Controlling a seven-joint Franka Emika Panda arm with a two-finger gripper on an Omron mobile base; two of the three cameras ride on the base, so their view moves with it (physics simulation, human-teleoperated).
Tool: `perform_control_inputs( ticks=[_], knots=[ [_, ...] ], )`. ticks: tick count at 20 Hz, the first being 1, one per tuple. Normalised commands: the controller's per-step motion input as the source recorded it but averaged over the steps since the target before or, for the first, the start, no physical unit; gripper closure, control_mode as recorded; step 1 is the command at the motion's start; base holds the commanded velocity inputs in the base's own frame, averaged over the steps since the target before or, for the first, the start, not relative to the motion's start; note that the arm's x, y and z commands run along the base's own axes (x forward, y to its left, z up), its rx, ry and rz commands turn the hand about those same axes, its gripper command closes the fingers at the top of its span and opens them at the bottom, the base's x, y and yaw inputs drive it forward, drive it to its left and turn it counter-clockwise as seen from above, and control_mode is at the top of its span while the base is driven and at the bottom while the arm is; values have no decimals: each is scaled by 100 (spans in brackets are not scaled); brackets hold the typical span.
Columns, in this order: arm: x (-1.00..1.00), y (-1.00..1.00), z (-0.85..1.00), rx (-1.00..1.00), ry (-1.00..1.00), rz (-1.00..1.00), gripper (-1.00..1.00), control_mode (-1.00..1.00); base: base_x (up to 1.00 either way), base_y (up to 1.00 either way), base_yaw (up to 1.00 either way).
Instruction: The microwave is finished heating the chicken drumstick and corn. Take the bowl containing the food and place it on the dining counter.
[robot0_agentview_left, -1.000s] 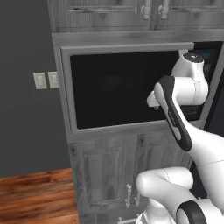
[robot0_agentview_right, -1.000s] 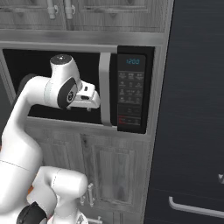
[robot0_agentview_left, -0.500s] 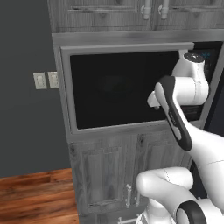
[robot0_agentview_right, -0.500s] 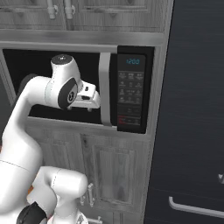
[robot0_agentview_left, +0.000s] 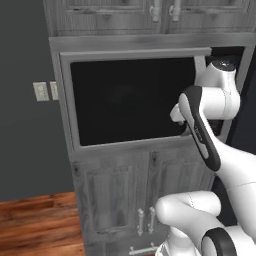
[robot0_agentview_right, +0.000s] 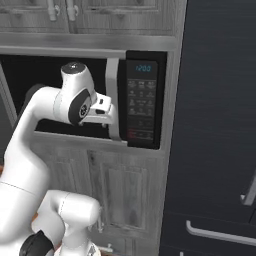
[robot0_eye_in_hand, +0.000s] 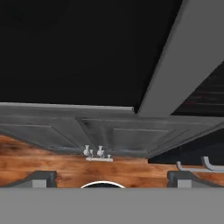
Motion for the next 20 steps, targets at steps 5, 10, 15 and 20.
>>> perform_control_inputs(
  ticks=[5, 10, 15, 20],
  knots=[
    [0, 0, 0, 0, 0, 0, -100, 100, -60, -29, 0],
    [0, 0, 0, 0, 0, 0, -100, 100, -44, -30, 0],
    [0, 0, 0, 0, 0, 0, -100, 100, -11, -40, 0],
    [0, 0, 0, 0, 0, 0, -100, 100, -1, -3, 0]
  ],
)
